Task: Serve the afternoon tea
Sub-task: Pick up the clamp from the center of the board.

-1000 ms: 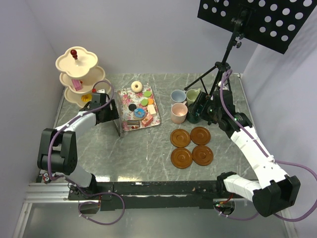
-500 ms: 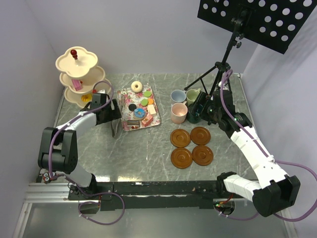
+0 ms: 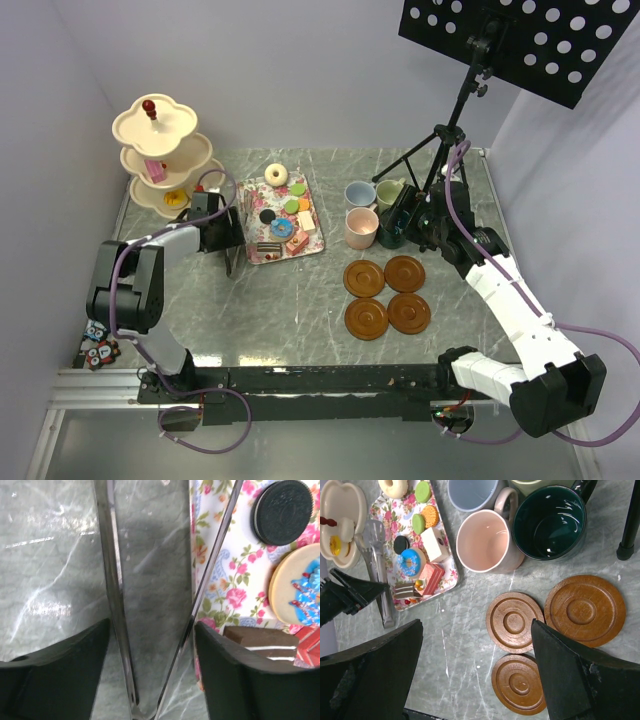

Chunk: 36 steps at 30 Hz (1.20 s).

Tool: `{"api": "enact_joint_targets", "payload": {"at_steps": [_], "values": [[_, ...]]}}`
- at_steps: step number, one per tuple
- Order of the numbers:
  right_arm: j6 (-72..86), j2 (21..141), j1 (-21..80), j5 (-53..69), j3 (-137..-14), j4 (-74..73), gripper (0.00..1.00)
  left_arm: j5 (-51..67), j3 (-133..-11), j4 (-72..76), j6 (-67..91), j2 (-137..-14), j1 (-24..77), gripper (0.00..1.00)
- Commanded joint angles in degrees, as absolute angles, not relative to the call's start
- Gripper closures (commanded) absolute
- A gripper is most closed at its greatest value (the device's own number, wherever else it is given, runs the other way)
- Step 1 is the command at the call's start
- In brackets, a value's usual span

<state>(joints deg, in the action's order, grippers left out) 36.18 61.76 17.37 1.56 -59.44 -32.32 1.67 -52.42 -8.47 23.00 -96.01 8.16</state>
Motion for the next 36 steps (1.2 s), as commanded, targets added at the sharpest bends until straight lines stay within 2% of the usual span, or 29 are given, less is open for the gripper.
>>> {"api": "enact_joint_targets", "payload": {"at_steps": [1, 7, 10, 20, 25, 36], "values": [[36.7, 61.8, 17.1, 1.2, -59.9, -31.5, 0.05, 1.4, -54.1, -6.6, 21.6, -97.6, 8.0, 0.34], [36.5, 62.8, 17.2, 1.8, -60.6, -30.9, 0.05, 0.2, -54.4, -6.9, 19.9, -96.6, 8.1, 0.46], [36.2, 63.6, 17.1, 1.8, -61.2, -30.8, 0.05, -2.4, -55.3, -8.5, 18.8, -94.7, 8.1, 0.48], [35.9, 66.0, 17.1, 3.3, -62.7, -30.1, 0.06, -4.1, -57.9, -15.6, 17.7, -87.7, 8.1, 0.49], [35.9, 67.0, 17.2, 3.9, -63.3, -29.7, 0.06, -4.1, -58.7, -17.0, 16.8, -86.0, 8.4, 0.54], [35.2, 68.1, 17.3, 4.0, -64.4, -29.7, 0.06, -11.5, -73.7, -25.7, 13.5, -89.6, 15.7, 0.55]]}}
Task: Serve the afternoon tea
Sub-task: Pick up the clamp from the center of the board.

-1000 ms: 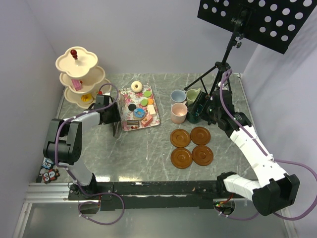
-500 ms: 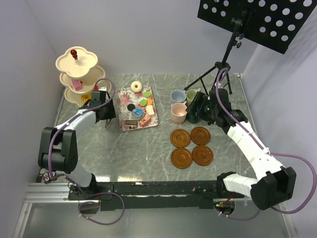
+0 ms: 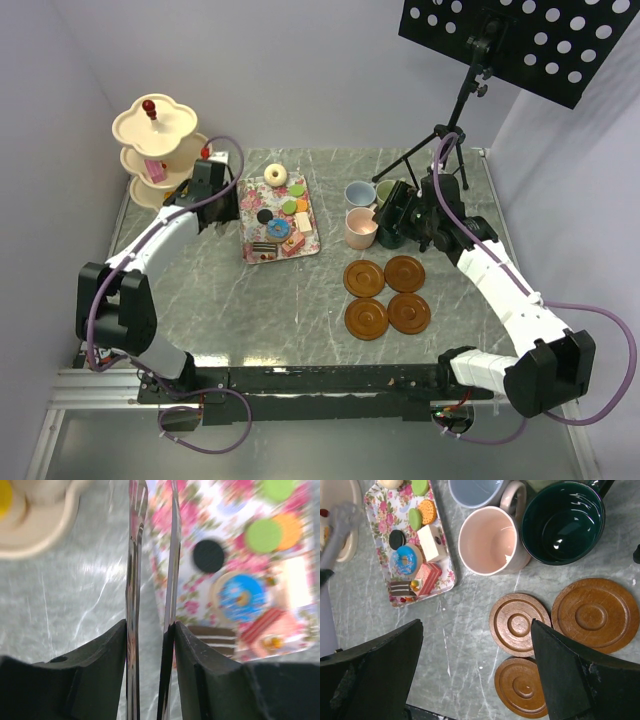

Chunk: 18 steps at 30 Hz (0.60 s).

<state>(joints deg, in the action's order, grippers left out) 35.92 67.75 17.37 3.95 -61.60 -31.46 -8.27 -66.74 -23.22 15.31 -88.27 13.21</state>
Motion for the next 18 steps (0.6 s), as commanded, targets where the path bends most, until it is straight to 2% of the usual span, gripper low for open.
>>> {"api": "enact_joint_targets", "payload": {"at_steps": [1, 9, 18], "values": [[35.2, 68.1, 17.3, 3.9, -64.3, -29.7, 0.06, -11.8, -75.7, -26.6, 13.7, -91.0, 16.1, 0.55], [34.3, 68.5, 17.3, 3.5, -65.2, -29.8, 0.06, -11.2, -86.1, -27.8, 13.7, -98.6, 18.5, 0.55], [32.7, 68.8, 17.1, 2.7, -66.5, -30.5, 0.05, -13.2, -94.7, -29.4, 11.7, -104.3, 21.2, 0.48]]}}
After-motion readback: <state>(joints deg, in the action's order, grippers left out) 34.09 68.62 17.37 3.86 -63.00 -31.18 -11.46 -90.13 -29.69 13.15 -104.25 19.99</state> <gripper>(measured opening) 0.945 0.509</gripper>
